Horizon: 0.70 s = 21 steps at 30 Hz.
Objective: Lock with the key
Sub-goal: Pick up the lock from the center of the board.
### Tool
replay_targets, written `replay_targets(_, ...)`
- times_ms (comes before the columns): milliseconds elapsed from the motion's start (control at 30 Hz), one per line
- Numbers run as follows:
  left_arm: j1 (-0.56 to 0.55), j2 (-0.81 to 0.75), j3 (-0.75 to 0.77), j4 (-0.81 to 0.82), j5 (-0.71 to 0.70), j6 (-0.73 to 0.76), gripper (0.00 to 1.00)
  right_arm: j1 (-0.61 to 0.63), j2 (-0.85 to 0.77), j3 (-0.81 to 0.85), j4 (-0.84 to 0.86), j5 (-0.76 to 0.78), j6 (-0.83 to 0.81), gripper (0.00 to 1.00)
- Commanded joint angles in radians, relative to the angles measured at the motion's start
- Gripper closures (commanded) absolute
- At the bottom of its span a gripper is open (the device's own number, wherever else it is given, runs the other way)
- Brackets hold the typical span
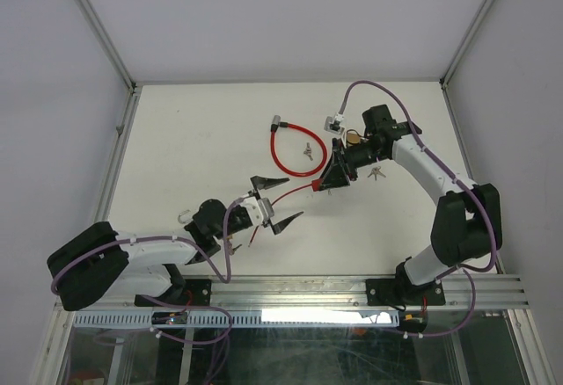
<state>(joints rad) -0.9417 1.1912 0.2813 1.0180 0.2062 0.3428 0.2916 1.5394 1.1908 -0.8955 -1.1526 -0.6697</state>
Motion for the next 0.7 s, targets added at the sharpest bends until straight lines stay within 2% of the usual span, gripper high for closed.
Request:
replay_targets(0,-0.033,0.047,0.019,0.116,-0.031,-0.015,0.14,-0.006,0.002,0.049,-0.010,-0.056,0.018,1.00)
replay_targets(267,-0.072,0.164,0.085,0.116,-0.075,0.037,0.25,-0.011,0.015,0.050,-0.018,-0.065,0.020,1.00)
replay_targets(433,-0.083,0.229,0.142,0.095,-0.139,0.060,0.36,-0.011,0.018,0.050,-0.020,-0.070,0.018,1.00)
replay_targets(667,-0.085,0.320,0.215,0.086,-0.201,0.145,0.39,-0.011,0.029,0.055,-0.037,-0.081,0.009,1.00)
